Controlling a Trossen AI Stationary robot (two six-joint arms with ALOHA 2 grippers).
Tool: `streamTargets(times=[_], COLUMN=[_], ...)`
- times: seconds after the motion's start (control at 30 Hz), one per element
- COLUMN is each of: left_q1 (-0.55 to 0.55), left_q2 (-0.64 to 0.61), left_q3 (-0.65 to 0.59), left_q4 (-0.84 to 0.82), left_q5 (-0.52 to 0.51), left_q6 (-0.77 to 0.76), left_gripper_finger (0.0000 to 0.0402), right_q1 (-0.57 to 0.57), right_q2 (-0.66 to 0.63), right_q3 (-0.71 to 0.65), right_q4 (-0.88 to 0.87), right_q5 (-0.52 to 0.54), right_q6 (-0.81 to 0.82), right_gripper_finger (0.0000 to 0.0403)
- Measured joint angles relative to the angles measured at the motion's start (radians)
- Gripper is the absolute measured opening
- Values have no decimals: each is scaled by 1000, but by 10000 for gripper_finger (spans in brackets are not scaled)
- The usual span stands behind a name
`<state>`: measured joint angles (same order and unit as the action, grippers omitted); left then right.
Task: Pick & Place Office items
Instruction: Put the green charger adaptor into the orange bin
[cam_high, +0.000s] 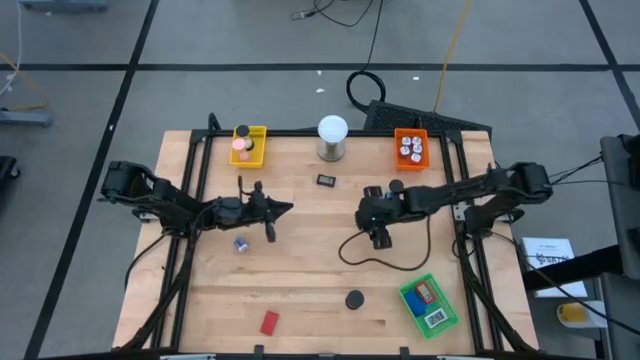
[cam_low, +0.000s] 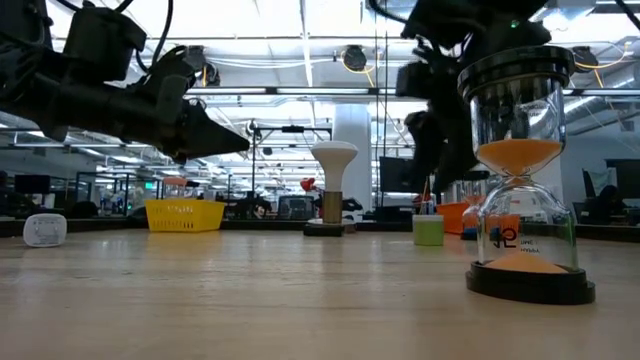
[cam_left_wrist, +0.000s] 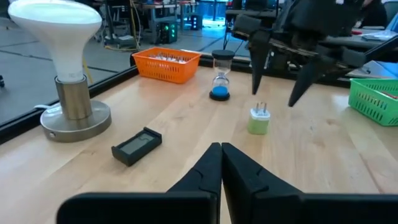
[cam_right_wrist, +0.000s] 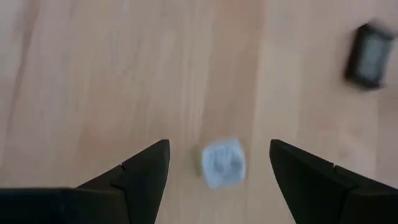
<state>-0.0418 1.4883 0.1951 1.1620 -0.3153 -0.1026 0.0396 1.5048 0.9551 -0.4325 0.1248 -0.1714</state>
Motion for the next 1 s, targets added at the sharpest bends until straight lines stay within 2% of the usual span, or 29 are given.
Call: streamTargets(times=[0.13,0.27,0.4,0.5,0.67,0.87,1.0], left_q1=[0,0,0,0,0,0,0], left_q2=[0,0,0,0,0,0,0], left_q3=[0,0,0,0,0,0,0], left_q4=[-4,-5,-5,-8,-8,-15,-15], left_q5=[0,0,0,0,0,-1,-1], left_q6=[-1,5,5,4,4,3,-1], left_gripper_finger=[22,12,4,16,24,26,26], right_q1=[-24,-34,-41,-40,-40,-40,-40], right_q2=[40,63,93,128,173,167,121], right_q3=[5,5,5,4,4,4,4], right_q4=[-23,-15,4,-3,10,24,25], right_q5=[-30,-27,-31,-49,-48,-49,-48], right_q6=[-81,-108,-115,-128,-132,-114,-82], right_gripper_finger=[268,265,250,237,203,134,128])
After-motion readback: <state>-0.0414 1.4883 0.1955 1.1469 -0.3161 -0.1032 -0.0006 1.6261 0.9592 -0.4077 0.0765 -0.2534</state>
